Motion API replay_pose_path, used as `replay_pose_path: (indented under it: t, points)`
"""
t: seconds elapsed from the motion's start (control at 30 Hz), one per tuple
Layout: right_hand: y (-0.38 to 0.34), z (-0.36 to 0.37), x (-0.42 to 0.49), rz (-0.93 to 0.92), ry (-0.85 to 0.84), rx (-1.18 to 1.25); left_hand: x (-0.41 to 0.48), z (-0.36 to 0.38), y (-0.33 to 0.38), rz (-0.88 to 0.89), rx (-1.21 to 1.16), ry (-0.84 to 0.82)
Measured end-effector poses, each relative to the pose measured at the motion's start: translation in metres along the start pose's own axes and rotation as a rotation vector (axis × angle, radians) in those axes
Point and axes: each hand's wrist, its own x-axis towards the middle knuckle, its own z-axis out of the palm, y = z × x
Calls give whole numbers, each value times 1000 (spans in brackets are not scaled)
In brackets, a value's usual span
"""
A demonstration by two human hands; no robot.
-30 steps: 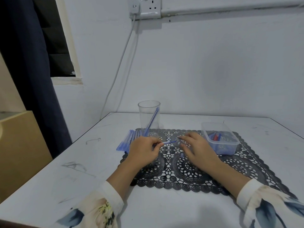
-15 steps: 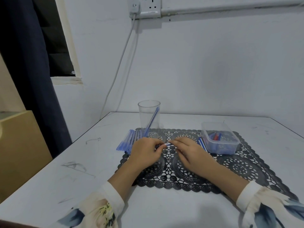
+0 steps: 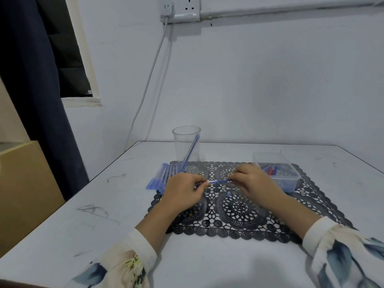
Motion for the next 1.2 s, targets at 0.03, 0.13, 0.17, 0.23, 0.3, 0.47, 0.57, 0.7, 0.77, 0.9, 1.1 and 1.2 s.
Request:
replay_pose_path:
  t: [0.03, 0.13, 0.17, 0.23, 0.3, 0.47, 0.57, 0.7, 0.77, 0.9, 1.1, 1.2]
  points:
    - [2, 1, 0, 3, -9, 4, 0, 0, 0, 3, 0, -2]
    - [5, -2, -1, 19, -27, -45, 0, -1, -1, 1, -8, -3]
    - [5, -3, -1, 36, -27, -72, 0, -1, -1, 1, -7, -3]
    - [9, -4, -1, 90, -8, -116, 0, -1, -2, 9, -3, -5]
    - [14, -3, -2, 140, 1, -162, 1, 0, -2, 18, 2, -5]
    - [25, 1, -5, 262, -63, -215, 1, 1, -4, 13, -16, -1]
    - [27, 4, -6, 273, -83, -201, 2, 3, -5, 18, -12, 1]
    - [29, 10, -6, 238, -172, -241, 3, 5, -7, 11, -10, 3]
    - [32, 13, -7, 250, -218, -265, 3, 6, -8, 3, -13, 1]
    - [29, 10, -6, 244, -362, -333, 4, 6, -8, 4, -4, -1]
    - [19, -3, -1, 255, -519, -438, 3, 6, -8, 8, -8, -8]
    - [16, -6, 0, 271, -535, -438, 4, 6, -9, 7, -16, -6]
